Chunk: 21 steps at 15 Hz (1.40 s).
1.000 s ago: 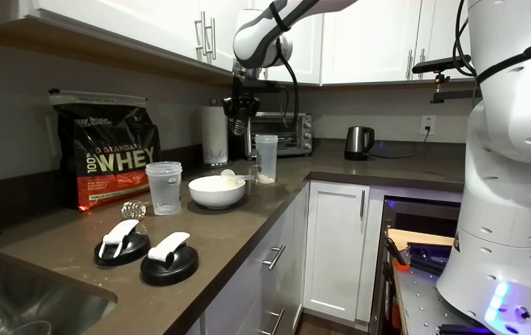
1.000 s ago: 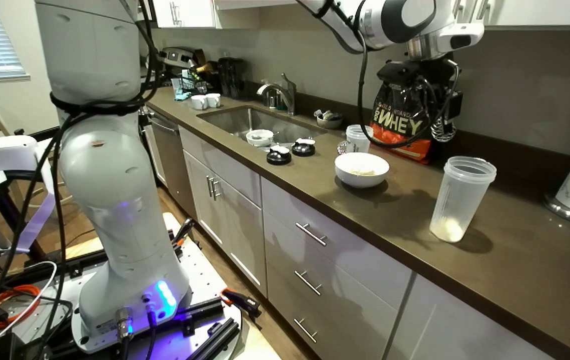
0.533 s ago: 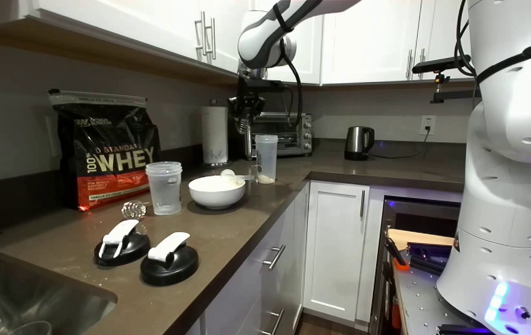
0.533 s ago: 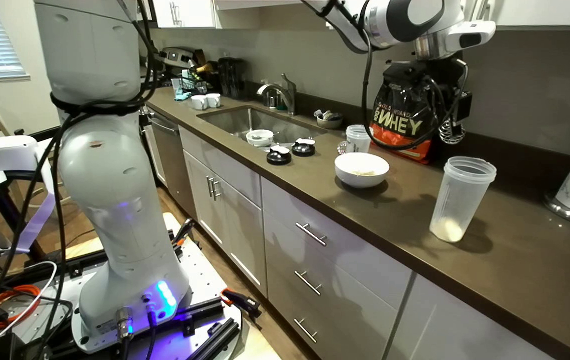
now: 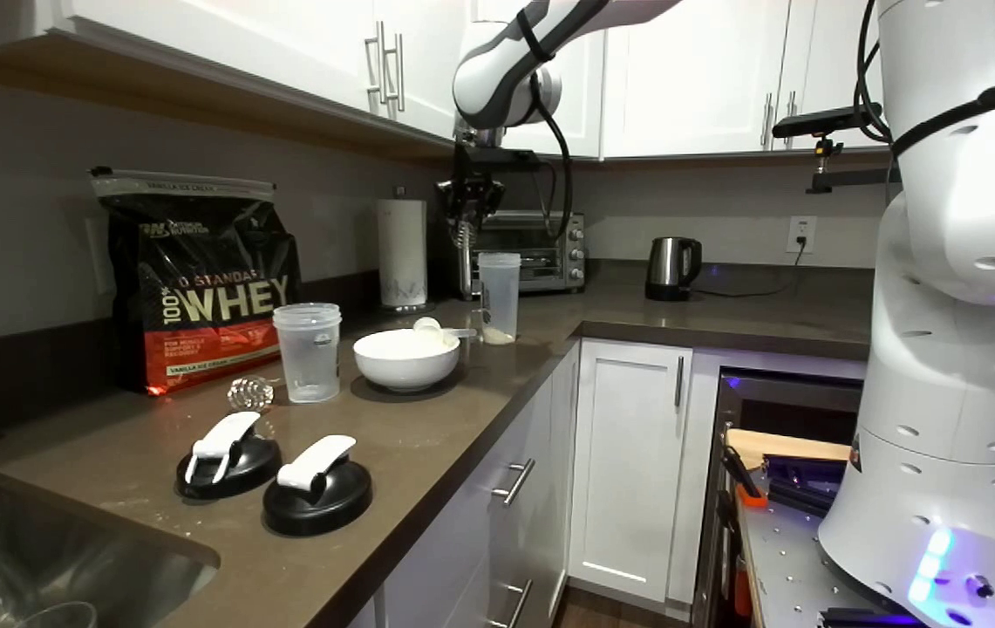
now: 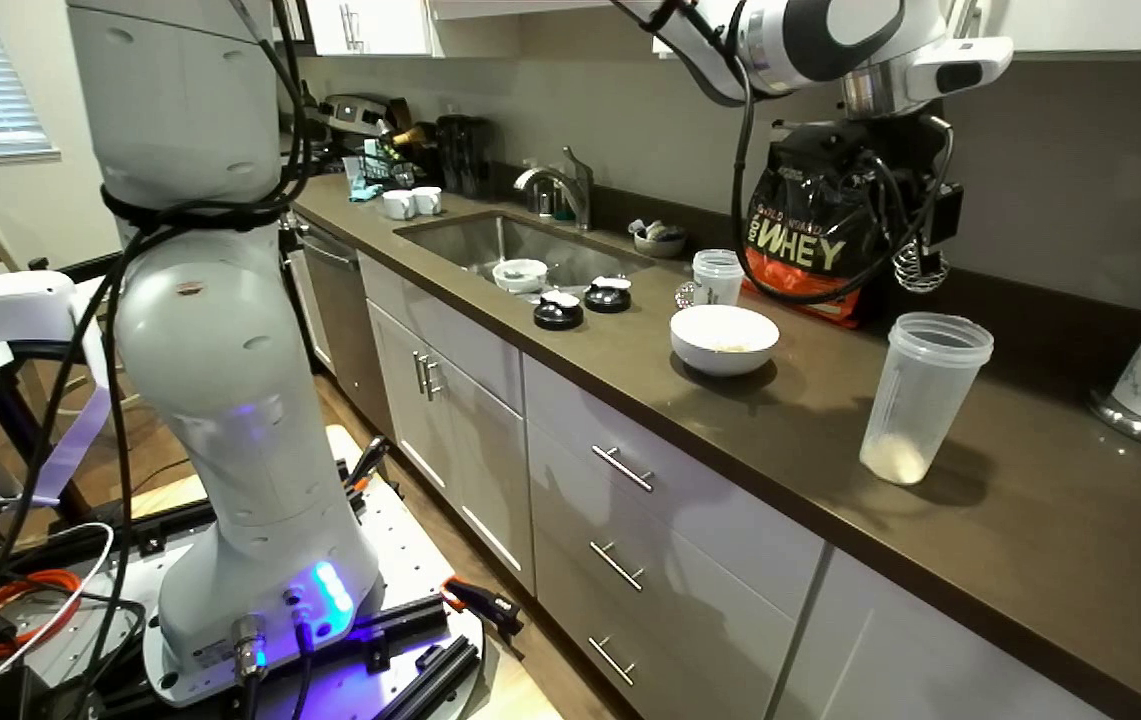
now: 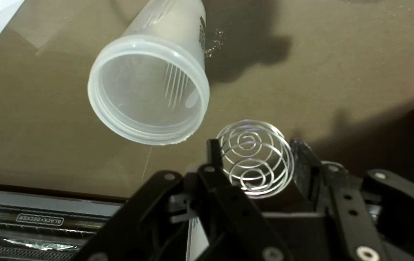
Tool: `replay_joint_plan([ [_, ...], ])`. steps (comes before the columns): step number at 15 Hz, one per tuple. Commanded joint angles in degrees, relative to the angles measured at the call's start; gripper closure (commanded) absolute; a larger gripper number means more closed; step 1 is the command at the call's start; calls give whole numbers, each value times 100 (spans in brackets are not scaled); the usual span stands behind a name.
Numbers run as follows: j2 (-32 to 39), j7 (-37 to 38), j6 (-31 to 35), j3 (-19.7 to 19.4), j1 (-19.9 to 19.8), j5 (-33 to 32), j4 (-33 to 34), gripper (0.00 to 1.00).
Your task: Put the metal thing in the bigger cup
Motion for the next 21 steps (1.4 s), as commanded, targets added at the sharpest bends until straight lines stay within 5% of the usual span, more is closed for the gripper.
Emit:
replay_joint_plan([
  [1,-121,205,-68,1,-88,-220,-78,73],
  [19,-141,454,-141,-210,-207,-488,-298,76],
  [21,-152,463,-150,-227,-205,-521,-333,25],
])
